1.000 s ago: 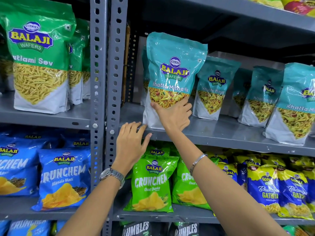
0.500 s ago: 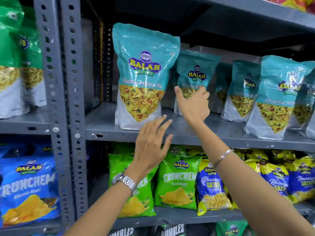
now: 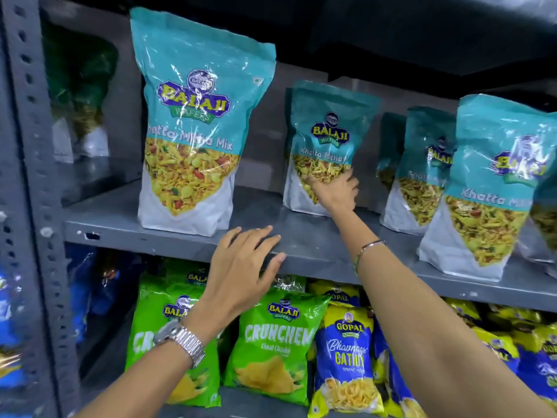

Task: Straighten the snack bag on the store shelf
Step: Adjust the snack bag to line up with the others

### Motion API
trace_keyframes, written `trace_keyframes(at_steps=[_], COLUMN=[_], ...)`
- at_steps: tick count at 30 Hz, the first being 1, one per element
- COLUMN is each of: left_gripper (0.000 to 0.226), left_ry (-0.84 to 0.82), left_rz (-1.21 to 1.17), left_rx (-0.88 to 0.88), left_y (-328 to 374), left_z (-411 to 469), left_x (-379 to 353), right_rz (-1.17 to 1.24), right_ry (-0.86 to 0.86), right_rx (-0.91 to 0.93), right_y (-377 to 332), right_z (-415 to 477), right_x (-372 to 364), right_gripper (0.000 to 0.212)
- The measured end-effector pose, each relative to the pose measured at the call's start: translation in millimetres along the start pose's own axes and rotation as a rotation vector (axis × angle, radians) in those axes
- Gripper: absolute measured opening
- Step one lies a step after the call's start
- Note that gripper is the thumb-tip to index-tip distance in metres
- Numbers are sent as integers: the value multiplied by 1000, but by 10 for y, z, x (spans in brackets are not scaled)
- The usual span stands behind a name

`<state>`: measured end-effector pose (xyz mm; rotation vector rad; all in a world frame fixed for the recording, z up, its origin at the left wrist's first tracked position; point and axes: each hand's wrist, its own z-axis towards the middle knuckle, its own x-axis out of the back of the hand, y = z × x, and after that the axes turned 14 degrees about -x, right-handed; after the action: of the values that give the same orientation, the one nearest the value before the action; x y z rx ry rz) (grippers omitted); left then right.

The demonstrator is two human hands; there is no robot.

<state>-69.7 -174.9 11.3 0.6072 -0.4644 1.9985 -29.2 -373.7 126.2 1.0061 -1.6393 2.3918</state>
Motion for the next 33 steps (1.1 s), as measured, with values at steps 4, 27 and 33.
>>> trace_keyframes(at_steps=[4,27,33], left_gripper=[41,37,38], left_ry=[-3,64,33], left_rz=[103,150,120], left_rx=[-18,-61,-54], left_y=[15,7,21], left_z=[-8,-26,-31], left_x=[-48,-89,-36], right_rz=[65,168,138], right_ry=[-80,52,101], right_rx=[-103,-119,-103], right_y=[-124,-87,-28], right_z=[105,189,-64], right_x=[-145,-382,-233], right_gripper=[131,122,120])
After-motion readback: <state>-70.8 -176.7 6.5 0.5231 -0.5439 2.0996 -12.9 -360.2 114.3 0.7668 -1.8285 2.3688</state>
